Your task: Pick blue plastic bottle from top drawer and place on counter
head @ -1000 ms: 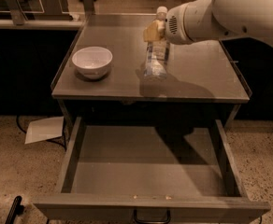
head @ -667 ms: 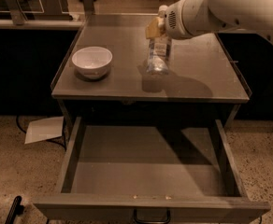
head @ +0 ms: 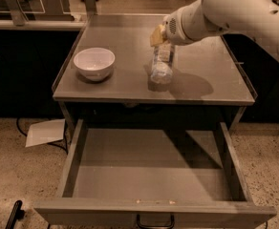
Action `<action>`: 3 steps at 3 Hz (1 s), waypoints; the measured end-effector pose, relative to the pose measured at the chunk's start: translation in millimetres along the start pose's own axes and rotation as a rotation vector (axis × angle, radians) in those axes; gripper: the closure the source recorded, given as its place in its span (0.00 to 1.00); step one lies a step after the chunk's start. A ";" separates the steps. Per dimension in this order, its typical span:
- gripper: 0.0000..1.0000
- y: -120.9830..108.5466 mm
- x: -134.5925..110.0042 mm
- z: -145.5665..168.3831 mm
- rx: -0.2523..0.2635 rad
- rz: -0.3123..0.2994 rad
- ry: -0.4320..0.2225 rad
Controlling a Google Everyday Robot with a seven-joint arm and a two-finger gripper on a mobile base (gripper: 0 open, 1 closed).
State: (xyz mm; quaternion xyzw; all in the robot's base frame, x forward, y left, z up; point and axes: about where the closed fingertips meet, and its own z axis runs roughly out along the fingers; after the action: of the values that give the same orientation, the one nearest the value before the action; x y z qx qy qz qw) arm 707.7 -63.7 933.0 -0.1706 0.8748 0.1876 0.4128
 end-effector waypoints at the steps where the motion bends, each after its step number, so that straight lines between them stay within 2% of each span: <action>1: 0.81 -0.1 0.1 0.2 0.000 0.000 0.000; 3: 0.34 -0.1 0.1 0.2 0.000 0.000 0.000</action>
Offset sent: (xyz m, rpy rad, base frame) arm 0.0001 -0.0001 -0.0002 0.0001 0.0004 -0.0004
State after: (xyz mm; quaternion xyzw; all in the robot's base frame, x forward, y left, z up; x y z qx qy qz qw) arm 707.8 -63.7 932.7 -0.1705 0.8749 0.1877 0.4126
